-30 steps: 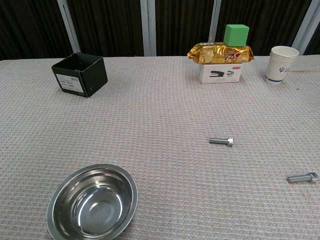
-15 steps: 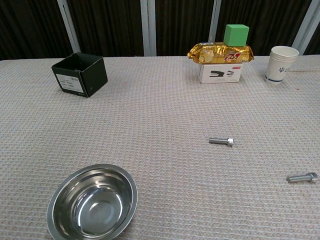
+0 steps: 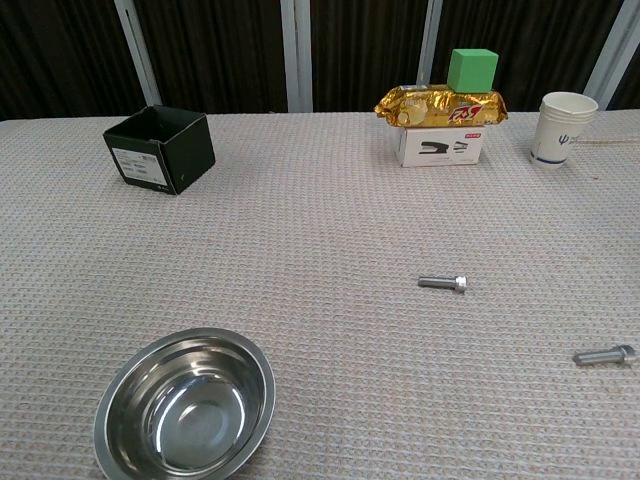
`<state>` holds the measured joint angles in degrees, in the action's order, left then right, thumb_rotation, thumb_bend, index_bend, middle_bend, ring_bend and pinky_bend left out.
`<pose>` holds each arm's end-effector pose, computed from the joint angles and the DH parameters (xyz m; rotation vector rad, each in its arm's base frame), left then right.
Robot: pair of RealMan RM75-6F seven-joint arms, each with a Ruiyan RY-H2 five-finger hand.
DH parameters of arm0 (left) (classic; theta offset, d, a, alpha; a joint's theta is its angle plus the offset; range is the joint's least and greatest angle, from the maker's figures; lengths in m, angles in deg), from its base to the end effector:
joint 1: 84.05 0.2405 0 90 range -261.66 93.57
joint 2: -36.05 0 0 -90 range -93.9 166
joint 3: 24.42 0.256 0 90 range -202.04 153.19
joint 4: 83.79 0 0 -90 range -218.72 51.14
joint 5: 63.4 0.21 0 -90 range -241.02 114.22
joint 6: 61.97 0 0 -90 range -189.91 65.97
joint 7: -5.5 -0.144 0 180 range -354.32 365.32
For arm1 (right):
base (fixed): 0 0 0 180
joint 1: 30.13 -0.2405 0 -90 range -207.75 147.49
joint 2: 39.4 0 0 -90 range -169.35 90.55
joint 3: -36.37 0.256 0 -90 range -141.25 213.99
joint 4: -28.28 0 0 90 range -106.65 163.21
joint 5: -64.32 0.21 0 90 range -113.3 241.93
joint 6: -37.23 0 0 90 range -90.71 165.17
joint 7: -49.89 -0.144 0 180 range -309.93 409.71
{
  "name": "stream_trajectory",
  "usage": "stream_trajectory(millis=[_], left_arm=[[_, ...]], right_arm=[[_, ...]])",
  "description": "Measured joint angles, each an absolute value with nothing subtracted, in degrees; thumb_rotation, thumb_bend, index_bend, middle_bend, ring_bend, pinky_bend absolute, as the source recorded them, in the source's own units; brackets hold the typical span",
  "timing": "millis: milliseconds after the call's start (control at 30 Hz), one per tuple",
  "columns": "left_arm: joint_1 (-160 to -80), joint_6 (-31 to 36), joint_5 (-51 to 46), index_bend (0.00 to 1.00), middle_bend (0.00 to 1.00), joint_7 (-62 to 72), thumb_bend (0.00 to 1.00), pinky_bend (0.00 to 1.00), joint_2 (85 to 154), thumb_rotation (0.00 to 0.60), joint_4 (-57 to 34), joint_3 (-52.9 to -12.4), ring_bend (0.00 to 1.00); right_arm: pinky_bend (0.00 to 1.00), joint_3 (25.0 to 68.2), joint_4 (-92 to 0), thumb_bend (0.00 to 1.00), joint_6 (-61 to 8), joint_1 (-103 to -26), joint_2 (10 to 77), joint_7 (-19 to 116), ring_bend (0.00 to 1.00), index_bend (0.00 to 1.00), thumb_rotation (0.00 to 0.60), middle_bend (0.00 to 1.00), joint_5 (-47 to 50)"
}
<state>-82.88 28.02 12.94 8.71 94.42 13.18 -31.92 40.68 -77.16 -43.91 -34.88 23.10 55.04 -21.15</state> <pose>-0.3293 0.1598 0.2152 -1.0852 -0.9143 -0.8813 -0.2673 -0.1812 0.1440 1.3963 -1.0253 0.9687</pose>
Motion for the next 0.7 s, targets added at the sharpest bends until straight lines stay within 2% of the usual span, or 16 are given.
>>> stream_trajectory(millis=[133, 400, 700], left_arm=[[-82.97, 27.7, 12.31, 0.16, 0.11, 8.6, 0.07, 0.05, 94.41, 0.6, 13.14, -32.14, 0.02], [-83.29, 26.96, 11.93, 0.16, 0.11, 8.33, 0.06, 0.05, 94.4, 0.6, 13.15, -32.2, 0.02], [-83.32, 26.76, 11.71, 0.16, 0.11, 8.43, 0.07, 0.05, 94.29, 0.6, 13.15, -32.26, 0.02]], right_arm=[[0.04, 42.19, -79.88, 0.18, -40.27, -38.12, 25.16, 59.12, 0.06, 0.45, 0.6, 0.05, -18.81], [0.04, 43.2, -81.63, 0.18, -36.24, -41.65, 30.73, 68.32, 0.06, 0.46, 0.6, 0.05, -14.03], [0.04, 41.43, -80.88, 0.18, -35.04, -43.14, 37.81, 76.14, 0.06, 0.48, 0.6, 0.05, -10.4]])
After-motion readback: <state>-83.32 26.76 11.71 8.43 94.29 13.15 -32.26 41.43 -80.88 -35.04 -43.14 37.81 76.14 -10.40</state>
